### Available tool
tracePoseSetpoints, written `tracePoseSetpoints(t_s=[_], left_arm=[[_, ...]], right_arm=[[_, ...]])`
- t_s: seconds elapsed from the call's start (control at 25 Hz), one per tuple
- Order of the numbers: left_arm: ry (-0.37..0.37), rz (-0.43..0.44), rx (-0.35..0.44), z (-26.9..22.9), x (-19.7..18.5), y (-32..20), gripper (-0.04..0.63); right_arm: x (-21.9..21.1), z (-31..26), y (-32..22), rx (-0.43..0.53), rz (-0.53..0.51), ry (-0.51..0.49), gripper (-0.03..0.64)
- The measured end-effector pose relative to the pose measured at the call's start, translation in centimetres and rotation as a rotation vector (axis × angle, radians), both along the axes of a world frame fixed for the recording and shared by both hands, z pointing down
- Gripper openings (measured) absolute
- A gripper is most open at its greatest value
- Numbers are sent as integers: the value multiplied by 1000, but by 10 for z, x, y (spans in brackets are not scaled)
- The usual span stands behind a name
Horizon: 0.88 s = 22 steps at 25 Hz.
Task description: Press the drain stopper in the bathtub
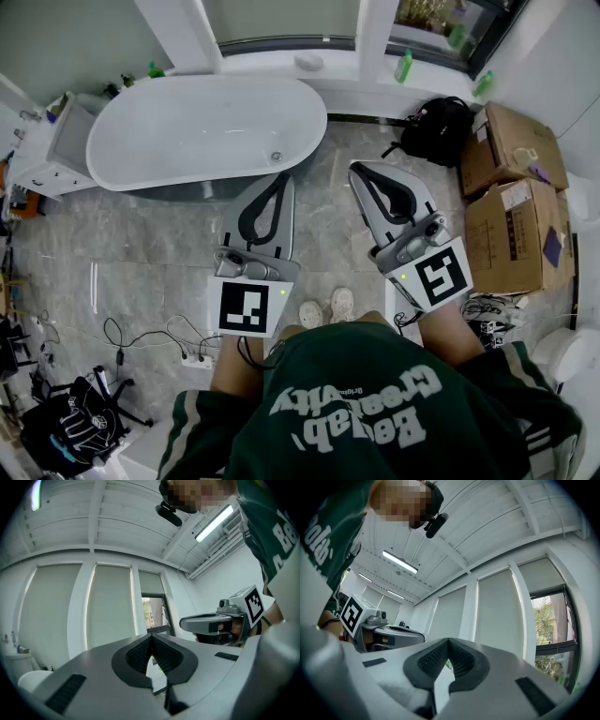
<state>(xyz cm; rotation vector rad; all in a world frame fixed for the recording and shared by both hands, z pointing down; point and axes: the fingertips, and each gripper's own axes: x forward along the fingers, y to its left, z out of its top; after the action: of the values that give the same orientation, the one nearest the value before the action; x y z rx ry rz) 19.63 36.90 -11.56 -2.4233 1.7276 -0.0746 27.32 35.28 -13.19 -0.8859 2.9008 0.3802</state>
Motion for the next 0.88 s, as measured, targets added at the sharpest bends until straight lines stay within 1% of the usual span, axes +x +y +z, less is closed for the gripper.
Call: tracePoseSetpoints(t_s=[0.2, 0.44, 0.72, 0.8, 0.88], left_arm=[[-3, -8, 3, -2, 2, -8, 6], [-15, -13, 9, -3, 8, -11, 6], [-15, -20, 14, -7, 20, -13, 6], [-30, -8, 18, -7, 28, -13, 6], [-62, -2, 19, -6, 38, -14, 6]], right_arm=[[1, -1, -4, 3, -9, -10, 13], [11, -2, -7, -23, -19, -55, 14], [20, 1, -6, -31, -35, -46, 14], [25, 3, -6, -32, -36, -45, 14], [31, 3, -8, -33, -39, -49, 14]])
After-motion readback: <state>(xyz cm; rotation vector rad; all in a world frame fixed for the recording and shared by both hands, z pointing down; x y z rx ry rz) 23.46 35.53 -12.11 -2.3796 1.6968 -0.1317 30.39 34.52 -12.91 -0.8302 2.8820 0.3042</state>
